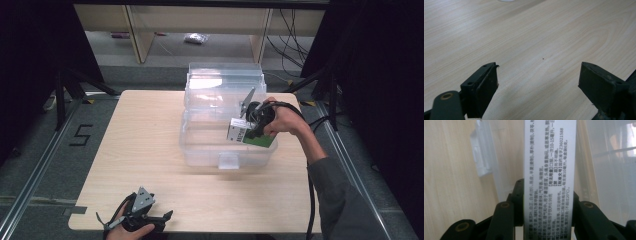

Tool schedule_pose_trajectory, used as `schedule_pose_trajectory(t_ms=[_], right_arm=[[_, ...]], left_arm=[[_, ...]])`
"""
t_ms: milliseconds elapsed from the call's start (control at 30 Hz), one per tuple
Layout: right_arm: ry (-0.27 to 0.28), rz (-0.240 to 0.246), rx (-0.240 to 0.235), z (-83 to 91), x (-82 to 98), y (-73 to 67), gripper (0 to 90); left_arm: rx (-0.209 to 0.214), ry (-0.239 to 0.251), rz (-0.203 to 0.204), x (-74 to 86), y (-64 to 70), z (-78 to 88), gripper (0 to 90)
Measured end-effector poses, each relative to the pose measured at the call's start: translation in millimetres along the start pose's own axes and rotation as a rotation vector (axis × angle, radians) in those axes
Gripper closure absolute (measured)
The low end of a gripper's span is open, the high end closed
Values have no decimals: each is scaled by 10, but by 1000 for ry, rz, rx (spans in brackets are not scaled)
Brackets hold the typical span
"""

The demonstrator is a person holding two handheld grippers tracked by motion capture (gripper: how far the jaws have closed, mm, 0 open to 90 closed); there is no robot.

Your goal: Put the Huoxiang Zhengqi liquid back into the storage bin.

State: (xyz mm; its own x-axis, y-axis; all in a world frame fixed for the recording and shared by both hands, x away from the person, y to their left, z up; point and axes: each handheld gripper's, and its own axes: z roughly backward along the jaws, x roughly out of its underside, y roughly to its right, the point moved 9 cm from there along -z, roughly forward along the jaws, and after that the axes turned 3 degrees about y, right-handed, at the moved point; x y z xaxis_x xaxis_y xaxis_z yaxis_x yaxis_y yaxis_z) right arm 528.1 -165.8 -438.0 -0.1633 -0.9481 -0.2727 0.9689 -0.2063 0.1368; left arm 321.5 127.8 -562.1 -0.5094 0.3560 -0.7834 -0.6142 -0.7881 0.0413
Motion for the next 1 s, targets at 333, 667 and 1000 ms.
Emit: schedule_pose_trajectory(t_ms=[333,667,1000], right_arm=[[-21,-11,-22,-171,63,-6,646],[-23,-3,-43,-306,167,14,645],[-67,-28,-44,-407,243,7,642]], left_arm=[[7,-4,3,1,12,7,151],[-2,-8,-13,5,-7,0,151],[-5,-4,-4,1,-2,3,151]])
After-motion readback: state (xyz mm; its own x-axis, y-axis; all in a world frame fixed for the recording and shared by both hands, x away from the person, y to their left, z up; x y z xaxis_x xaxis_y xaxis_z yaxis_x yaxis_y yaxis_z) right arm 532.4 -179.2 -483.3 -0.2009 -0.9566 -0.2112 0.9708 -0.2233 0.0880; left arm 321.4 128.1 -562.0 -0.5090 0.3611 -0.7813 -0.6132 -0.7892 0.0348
